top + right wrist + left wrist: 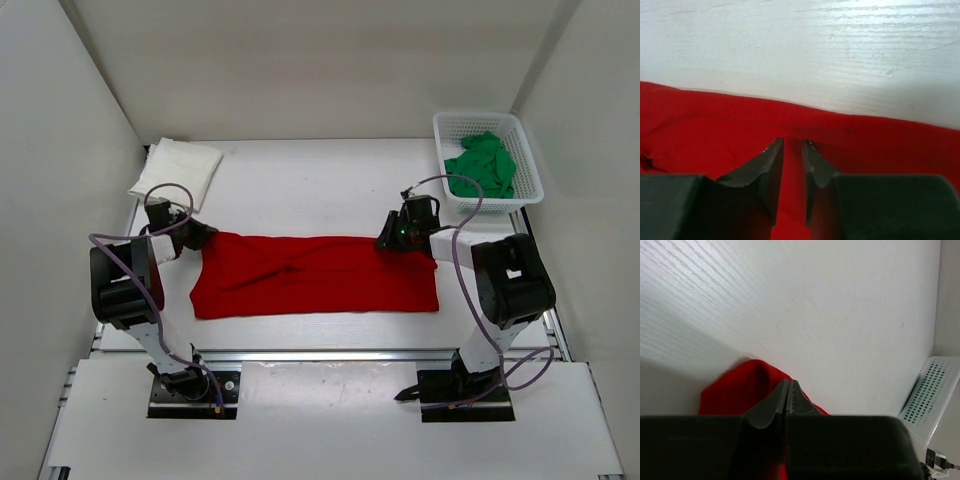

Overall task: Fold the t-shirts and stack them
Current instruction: Fold the other side of the tshirt into a rectangle, then rotate the tshirt 90 degrees

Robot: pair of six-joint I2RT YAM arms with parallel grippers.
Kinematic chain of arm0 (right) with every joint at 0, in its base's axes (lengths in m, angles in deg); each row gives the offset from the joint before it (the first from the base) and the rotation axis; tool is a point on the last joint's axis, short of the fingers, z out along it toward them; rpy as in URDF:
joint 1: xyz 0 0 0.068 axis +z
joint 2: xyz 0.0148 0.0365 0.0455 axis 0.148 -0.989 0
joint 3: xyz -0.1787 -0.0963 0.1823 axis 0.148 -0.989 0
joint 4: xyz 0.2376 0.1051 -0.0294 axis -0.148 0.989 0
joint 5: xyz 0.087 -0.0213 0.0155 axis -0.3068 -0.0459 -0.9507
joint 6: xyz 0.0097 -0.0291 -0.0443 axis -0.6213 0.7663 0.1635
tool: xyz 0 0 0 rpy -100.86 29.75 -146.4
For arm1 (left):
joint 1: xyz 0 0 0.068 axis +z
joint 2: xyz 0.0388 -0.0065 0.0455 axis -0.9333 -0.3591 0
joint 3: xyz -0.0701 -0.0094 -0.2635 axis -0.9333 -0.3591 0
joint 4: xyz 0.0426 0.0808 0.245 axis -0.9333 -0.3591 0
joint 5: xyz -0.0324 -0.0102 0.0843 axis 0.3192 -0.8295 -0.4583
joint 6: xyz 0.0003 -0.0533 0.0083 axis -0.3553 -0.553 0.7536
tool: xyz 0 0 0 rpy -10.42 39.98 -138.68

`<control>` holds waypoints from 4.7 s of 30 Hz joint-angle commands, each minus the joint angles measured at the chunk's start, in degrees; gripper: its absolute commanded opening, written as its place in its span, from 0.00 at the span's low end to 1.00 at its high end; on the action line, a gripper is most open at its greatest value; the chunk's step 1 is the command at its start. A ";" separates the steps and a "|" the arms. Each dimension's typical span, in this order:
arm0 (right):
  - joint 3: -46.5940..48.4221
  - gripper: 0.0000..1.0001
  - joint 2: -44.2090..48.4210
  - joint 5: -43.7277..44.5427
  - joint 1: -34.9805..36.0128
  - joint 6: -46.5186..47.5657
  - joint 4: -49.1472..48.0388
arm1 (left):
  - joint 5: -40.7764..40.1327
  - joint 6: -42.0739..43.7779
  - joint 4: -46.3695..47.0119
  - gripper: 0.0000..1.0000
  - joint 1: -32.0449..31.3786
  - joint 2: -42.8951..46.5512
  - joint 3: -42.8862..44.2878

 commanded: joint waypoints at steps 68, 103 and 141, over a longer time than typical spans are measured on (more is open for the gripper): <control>32.48 0.01 -15.39 -7.40 34.48 11.81 7.19 | 2.60 -4.92 11.59 0.09 -4.93 9.27 -18.60; 14.37 0.00 -12.47 -7.84 33.51 8.65 -1.44 | 7.70 -6.16 12.65 0.08 -5.38 23.49 -36.43; 101.71 0.00 -61.59 -27.44 25.87 18.07 45.33 | 4.80 2.19 2.01 0.17 -13.62 39.32 -21.41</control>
